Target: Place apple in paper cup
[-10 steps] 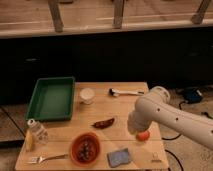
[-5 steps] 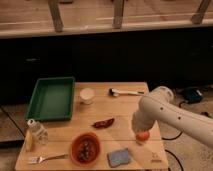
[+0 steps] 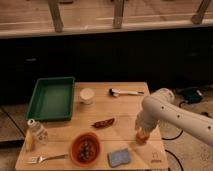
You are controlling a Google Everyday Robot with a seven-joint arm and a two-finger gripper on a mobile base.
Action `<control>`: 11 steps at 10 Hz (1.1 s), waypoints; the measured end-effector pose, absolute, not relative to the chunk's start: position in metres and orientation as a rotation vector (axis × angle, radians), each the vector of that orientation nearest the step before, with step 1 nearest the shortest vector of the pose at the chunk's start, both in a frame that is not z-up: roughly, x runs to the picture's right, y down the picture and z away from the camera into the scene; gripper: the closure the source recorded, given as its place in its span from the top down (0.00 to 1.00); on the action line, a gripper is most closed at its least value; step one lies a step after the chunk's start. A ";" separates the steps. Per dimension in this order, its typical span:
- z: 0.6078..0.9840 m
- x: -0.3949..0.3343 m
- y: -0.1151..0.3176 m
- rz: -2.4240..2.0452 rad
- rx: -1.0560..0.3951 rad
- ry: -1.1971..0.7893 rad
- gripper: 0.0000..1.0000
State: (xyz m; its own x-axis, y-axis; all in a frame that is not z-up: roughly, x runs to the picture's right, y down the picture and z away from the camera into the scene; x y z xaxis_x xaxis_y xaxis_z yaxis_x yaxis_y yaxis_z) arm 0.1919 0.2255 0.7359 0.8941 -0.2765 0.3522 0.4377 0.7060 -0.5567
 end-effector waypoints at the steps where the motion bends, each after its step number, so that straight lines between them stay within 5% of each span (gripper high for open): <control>1: 0.739 0.195 0.228 -0.394 -0.690 -0.249 0.80; 7: 0.765 0.217 0.244 -0.350 -0.718 -0.245 0.78; 11: 0.782 0.229 0.253 -0.325 -0.738 -0.238 0.43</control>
State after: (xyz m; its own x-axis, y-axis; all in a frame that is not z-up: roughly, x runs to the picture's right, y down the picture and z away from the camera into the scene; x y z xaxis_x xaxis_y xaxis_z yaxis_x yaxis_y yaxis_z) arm 0.2294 0.2534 0.7822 0.9234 -0.2053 0.3244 0.3711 0.6939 -0.6171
